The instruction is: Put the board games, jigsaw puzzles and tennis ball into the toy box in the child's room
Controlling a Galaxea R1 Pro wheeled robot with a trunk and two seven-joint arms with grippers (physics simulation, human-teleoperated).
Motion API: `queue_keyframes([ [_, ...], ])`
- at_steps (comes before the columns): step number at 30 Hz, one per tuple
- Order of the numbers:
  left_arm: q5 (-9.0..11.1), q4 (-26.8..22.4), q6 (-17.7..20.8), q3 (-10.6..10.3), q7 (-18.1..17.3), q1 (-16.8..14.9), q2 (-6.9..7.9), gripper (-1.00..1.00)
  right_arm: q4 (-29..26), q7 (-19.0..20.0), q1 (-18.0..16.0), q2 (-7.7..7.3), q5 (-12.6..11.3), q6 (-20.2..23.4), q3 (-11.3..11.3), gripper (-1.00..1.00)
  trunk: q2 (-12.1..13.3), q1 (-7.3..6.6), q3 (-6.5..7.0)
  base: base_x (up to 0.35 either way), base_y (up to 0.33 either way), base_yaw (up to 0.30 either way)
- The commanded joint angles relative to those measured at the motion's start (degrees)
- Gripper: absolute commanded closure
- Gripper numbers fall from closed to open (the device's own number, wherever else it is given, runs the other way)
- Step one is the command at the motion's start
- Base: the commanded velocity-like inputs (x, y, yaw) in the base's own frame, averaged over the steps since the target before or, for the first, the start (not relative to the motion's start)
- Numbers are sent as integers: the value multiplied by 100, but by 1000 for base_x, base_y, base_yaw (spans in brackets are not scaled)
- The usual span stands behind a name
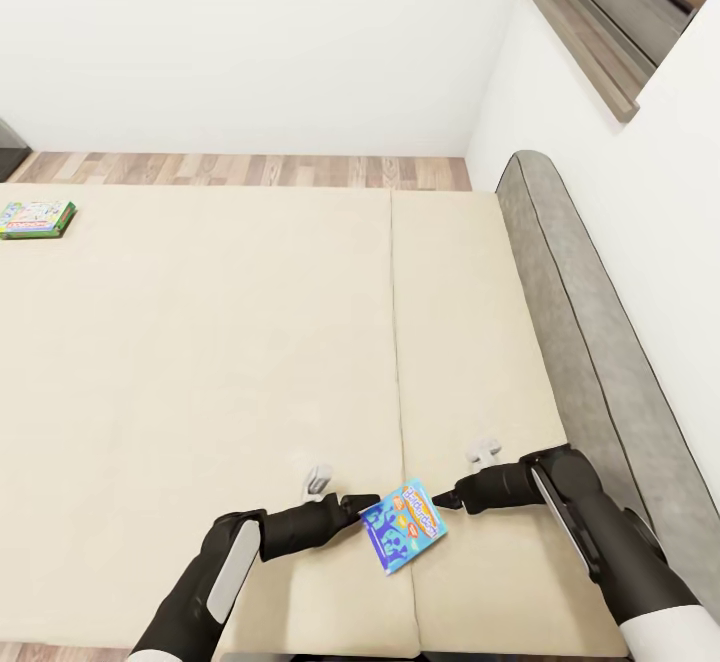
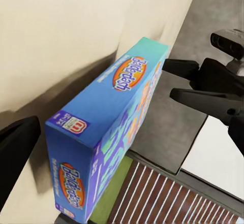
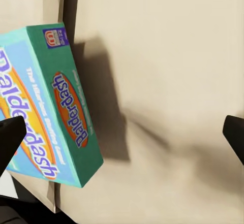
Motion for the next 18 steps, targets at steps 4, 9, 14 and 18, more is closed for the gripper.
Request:
queue_keyframes([
  [4, -35, 5, 0, 1, -34, -3, -3, -100, 14, 43, 1, 3, 121, 10, 21, -100, -2, 1, -4, 0, 0, 0],
  [9, -36, 7, -3, 0, -53, -4, -4, -100, 35, 43, 3, 7, 130, 10, 36, -100, -2, 1, -4, 0, 0, 0],
  [14, -36, 9, -5, 0, -59, -4, -4, -100, 58, 41, 3, 38, 138, 10, 47, -100, -2, 1, -4, 0, 0, 0],
  [18, -37, 9, -5, 0, -62, -4, -5, -100, 144, 26, -1, 100, 150, 10, 63, -100, -2, 1, -4, 0, 0, 0],
])
